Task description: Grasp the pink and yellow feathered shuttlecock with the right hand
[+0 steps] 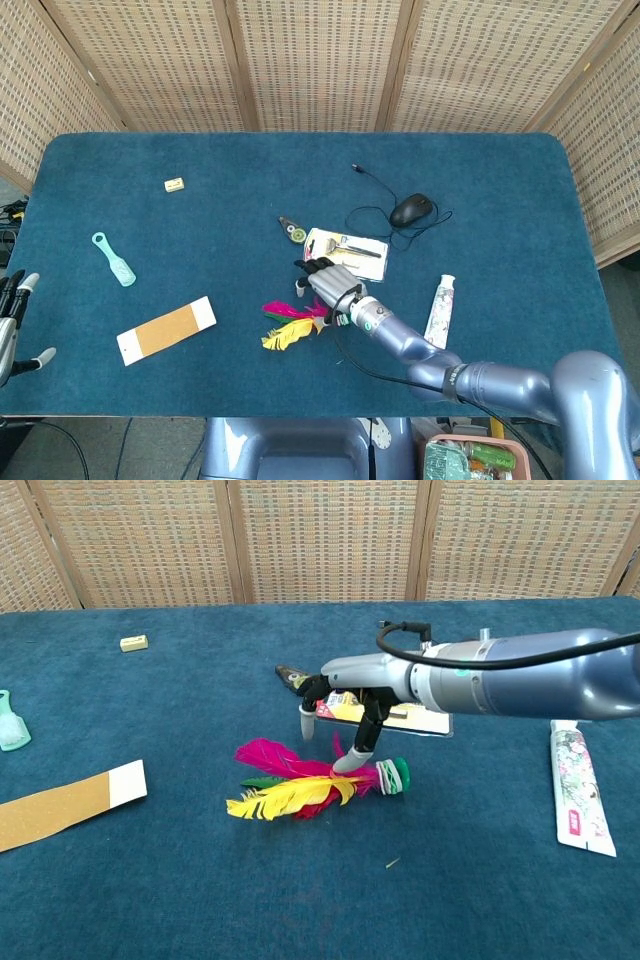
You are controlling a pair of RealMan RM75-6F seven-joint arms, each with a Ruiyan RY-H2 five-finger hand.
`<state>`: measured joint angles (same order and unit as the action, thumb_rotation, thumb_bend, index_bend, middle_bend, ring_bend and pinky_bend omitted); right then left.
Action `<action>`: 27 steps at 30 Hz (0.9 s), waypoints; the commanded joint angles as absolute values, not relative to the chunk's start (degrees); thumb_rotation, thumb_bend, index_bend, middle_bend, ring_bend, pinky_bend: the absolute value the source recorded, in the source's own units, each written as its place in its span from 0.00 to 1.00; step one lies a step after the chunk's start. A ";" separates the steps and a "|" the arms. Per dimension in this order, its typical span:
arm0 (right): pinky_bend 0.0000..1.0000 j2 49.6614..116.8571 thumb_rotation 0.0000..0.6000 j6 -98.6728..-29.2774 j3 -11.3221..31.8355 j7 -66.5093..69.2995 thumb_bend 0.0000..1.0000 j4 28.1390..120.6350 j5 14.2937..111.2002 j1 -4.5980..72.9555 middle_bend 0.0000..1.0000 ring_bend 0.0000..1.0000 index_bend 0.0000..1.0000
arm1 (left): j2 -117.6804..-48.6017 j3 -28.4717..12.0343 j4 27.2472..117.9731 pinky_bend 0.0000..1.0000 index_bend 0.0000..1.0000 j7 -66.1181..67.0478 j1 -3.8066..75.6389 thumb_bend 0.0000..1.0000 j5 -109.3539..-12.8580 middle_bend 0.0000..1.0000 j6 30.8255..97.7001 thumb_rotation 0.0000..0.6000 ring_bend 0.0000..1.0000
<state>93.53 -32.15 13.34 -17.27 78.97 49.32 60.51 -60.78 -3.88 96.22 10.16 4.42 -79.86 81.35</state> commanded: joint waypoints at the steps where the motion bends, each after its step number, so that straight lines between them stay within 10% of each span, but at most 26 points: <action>1: 0.00 95.86 1.00 -32.25 11.95 -19.09 0.24 77.10 45.57 62.66 0.00 0.00 0.35 | -60.70 -3.89 96.23 0.00 0.00 10.05 4.52 0.00 -79.71 0.00 81.20 1.00 0.00; 27: 0.00 97.19 1.00 -35.11 10.79 -16.74 0.40 79.00 40.95 64.79 0.00 0.00 0.61 | -60.40 -3.13 96.47 0.00 0.00 9.50 4.69 0.00 -80.27 0.00 81.65 1.00 0.00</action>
